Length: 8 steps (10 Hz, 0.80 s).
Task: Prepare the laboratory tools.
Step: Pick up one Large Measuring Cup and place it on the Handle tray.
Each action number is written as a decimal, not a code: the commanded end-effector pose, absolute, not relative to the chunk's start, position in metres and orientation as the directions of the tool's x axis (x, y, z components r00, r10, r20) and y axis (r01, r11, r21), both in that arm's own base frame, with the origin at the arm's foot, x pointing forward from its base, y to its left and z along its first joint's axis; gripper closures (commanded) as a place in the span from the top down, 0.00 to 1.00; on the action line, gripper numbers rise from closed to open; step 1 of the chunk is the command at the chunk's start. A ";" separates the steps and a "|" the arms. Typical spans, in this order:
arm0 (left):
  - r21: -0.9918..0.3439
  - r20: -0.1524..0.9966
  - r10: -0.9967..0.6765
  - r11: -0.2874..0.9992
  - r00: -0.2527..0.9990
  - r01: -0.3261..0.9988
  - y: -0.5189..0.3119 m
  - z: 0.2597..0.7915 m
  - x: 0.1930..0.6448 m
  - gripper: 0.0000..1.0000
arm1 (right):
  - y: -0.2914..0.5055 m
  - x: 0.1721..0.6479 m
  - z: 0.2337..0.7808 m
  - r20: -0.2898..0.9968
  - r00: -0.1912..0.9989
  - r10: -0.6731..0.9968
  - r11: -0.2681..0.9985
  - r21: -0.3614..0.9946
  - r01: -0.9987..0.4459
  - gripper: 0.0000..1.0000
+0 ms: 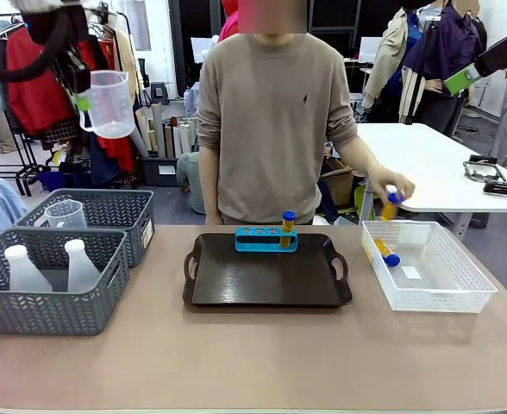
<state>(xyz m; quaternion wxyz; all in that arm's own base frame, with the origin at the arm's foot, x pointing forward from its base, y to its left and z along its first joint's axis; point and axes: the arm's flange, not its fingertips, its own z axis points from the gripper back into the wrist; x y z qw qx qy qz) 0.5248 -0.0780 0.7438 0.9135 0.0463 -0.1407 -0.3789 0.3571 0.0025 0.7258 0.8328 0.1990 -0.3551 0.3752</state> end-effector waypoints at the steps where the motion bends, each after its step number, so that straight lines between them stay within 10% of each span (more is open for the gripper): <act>1: 0.219 0.196 -0.762 0.647 0.617 0.730 -0.073 0.768 0.509 0.00 | 0.004 0.356 0.726 0.748 0.457 0.481 0.629 0.069 -0.775 1.00; 8: 0.244 0.223 -0.789 0.613 0.572 0.751 -0.082 0.805 0.475 0.00 | 0.004 0.356 0.726 0.748 0.457 0.481 0.629 0.069 -0.775 1.00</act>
